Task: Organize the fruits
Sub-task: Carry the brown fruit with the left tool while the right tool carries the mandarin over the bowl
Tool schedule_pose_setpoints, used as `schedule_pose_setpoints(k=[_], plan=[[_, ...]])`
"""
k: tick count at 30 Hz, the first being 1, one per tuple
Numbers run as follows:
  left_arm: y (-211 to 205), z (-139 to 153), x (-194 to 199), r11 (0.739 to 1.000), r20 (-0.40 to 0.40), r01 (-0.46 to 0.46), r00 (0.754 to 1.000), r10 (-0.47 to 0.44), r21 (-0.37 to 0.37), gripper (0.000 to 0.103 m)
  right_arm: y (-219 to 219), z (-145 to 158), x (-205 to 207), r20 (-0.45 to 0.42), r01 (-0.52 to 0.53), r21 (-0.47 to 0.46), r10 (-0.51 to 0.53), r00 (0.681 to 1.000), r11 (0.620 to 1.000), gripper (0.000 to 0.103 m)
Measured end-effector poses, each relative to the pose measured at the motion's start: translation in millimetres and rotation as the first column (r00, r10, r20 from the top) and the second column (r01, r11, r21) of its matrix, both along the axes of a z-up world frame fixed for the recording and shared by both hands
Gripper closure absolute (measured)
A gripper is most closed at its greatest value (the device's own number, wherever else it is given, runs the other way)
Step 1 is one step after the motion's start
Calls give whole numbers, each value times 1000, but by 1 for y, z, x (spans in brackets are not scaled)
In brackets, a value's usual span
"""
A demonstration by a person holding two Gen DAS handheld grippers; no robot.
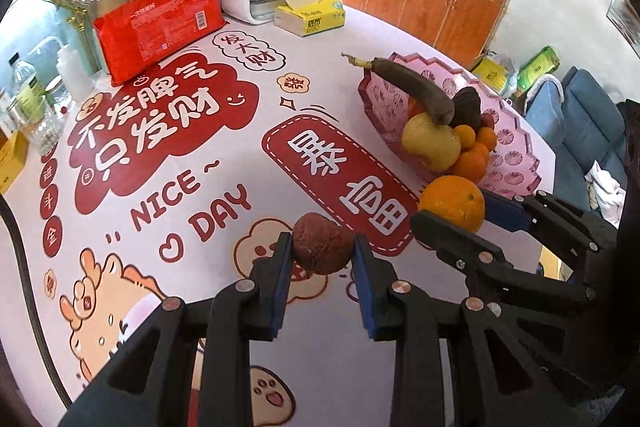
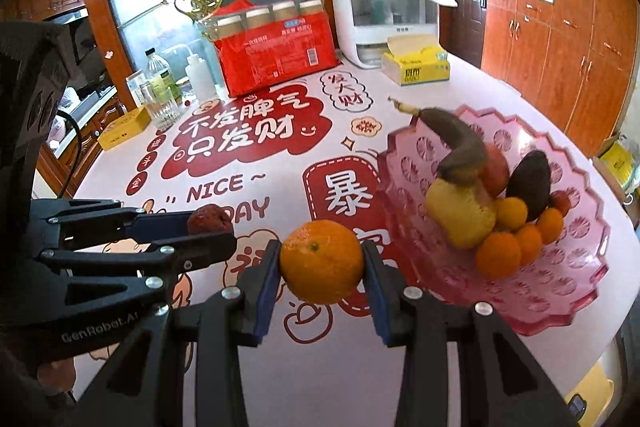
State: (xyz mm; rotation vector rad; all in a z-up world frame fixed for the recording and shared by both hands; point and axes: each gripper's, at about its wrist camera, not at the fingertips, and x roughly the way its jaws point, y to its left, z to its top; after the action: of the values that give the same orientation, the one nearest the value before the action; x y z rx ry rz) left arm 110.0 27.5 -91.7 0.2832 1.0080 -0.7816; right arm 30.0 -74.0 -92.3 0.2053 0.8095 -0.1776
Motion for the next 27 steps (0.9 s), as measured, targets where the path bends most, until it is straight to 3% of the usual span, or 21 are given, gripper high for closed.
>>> schedule_pose_setpoints(k=[12, 27], plan=[[-28, 48, -30, 998, 70, -57, 996, 58, -17, 75, -32, 41, -24, 57, -22, -29, 23, 998, 999, 63], [-133, 69, -54, 998, 108, -50, 993, 55, -44, 75, -128, 72, -48, 84, 18, -81, -11, 996, 997, 63]])
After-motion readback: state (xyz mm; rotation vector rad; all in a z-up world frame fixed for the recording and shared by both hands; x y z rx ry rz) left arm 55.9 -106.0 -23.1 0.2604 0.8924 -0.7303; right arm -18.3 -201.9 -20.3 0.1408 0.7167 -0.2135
